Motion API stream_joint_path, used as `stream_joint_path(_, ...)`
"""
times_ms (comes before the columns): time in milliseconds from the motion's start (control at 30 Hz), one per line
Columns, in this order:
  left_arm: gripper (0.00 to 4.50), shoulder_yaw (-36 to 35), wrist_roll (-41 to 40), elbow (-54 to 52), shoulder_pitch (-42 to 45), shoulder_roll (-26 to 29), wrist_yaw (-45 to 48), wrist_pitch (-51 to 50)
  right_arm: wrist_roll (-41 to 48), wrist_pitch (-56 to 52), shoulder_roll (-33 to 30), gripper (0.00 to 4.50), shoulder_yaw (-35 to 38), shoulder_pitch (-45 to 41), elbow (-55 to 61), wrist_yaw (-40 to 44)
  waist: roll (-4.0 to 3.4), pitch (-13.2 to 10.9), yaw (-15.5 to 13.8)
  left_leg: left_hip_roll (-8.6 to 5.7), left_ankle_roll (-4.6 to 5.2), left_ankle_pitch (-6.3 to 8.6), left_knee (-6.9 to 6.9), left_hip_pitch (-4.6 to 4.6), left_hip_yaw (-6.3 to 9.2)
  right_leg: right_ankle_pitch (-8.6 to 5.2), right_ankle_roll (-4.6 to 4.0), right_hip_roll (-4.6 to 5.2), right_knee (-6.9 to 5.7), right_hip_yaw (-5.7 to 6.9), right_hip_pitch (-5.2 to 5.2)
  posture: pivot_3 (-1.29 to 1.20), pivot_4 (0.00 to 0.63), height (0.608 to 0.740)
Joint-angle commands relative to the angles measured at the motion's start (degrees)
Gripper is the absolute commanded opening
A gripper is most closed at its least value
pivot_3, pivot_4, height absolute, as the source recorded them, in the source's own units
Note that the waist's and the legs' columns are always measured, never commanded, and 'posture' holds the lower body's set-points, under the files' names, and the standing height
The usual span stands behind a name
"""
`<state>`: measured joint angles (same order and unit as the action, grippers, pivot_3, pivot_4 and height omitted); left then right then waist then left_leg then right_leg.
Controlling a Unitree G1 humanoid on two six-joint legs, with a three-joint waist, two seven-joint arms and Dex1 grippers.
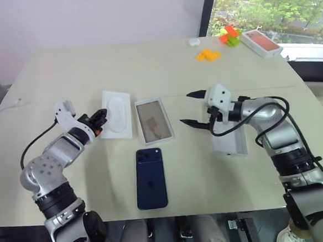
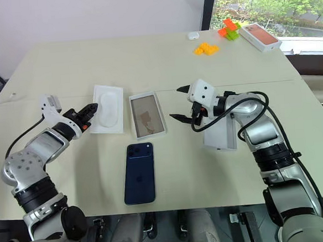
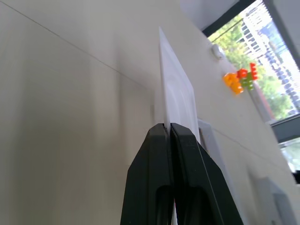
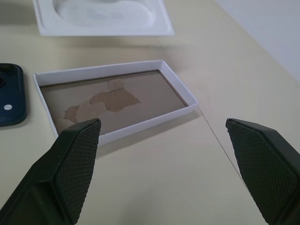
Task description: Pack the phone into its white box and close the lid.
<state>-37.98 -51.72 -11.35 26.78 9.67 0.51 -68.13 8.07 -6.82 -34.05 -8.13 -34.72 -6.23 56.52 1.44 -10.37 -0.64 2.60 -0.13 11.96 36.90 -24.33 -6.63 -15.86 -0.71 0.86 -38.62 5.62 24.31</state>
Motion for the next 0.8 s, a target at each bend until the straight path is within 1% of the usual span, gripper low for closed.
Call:
stream_joint_path(33, 0.04, -1.93, -5.17, -2.43, 0.06, -2.19, -3.70, 1.00, 0.07, 1.63, -0.66, 4.50, 1.26, -0.93, 0.27, 0.30, 0.00, 0.00, -0.06, 0.00, 0.00, 0.00, 0.01, 0.00, 0.00, 0.00, 0.00, 0.00, 0.00, 0.00, 0.00, 0.00, 0.150, 0.737)
stream_joint_path(67, 0.04, -1.58, -5.16, -2.50, -0.01, -2.95, -4.60, 1.84, 0.05, 1.76, -0.65, 4.50, 1.26, -1.00, 0.04, 0.32, 0.00, 0.00, -0.07, 0.00, 0.00, 0.00, 0.02, -0.01, 0.01, 0.00, 0.00, 0.00, 0.00, 0.00, 0.00, 0.00, 0.150, 0.737)
stream_joint_path(167, 0.04, 2.43, -1.79, -2.95, -0.69, -4.90, -6.68, 5.19, -0.34, 2.41, -0.67, 4.50, 1.12, -1.14, -0.55, 0.20, 0.02, -0.01, -0.10, -0.01, 0.02, 0.01, 0.05, -0.04, 0.02, 0.00, 0.00, 0.00, 0.00, 0.00, 0.00, 0.00, 0.150, 0.737)
stream_joint_path(267, 0.04, 4.23, -1.77, -2.20, 0.71, -8.34, -8.97, 8.97, -0.44, 2.59, -0.57, 4.50, 1.10, -1.03, -0.68, 0.17, 0.03, -0.02, -0.15, -0.02, 0.02, 0.01, 0.07, -0.05, 0.03, 0.00, 0.00, -0.01, 0.00, 0.00, 0.00, 0.00, 0.150, 0.737)
stream_joint_path(367, 0.04, 8.74, -0.53, -2.25, 1.15, -10.77, -9.55, 10.45, -0.62, 2.75, -0.64, 4.50, 1.18, -0.78, -0.68, 0.03, 0.04, -0.02, -0.15, -0.02, 0.04, 0.02, 0.07, -0.06, 0.03, 0.00, 0.01, -0.02, 0.01, 0.00, 0.00, 0.00, 0.150, 0.737)
stream_joint_path(433, 0.04, 9.26, -1.35, -1.51, 1.27, -12.33, -10.60, 11.30, -0.59, 2.81, -0.84, 4.50, 1.27, -0.48, -0.58, 0.19, 0.04, -0.02, -0.10, -0.03, 0.04, 0.02, 0.07, -0.06, 0.04, 0.00, 0.01, -0.03, 0.01, 0.00, 0.00, 0.00, 0.150, 0.737)
stream_joint_path(533, 0.04, 11.82, 0.54, -1.43, 0.73, -12.10, -10.35, 13.03, -0.99, 3.16, -1.08, 4.50, 1.26, -0.23, -0.87, 0.16, 0.05, -0.03, 0.03, -0.02, 0.05, 0.03, 0.07, -0.05, 0.04, -0.01, 0.01, -0.05, 0.01, 0.00, 0.00, 0.00, 0.150, 0.737)
stream_joint_path(633, 0.04, 13.16, 0.73, -0.80, 0.16, -13.46, -11.79, 13.64, -0.87, 3.06, -1.69, 4.50, 1.51, 0.23, -1.25, 0.44, 0.05, -0.03, 0.00, 0.00, 0.05, 0.03, 0.06, -0.04, 0.05, -0.01, 0.01, -0.09, 0.01, 0.00, 0.00, 0.00, 0.150, 0.737)
stream_joint_path(800, 0.04, 16.20, 2.88, -0.12, -0.98, -13.83, -11.75, 15.19, -1.18, 3.43, -1.65, 4.50, 1.44, 0.62, -1.15, -0.02, 0.05, -0.03, -0.14, -0.01, 0.06, 0.03, 0.08, -0.06, 0.06, -0.01, 0.02, -0.08, 0.03, 0.00, 0.00, 0.00, 0.150, 0.737)
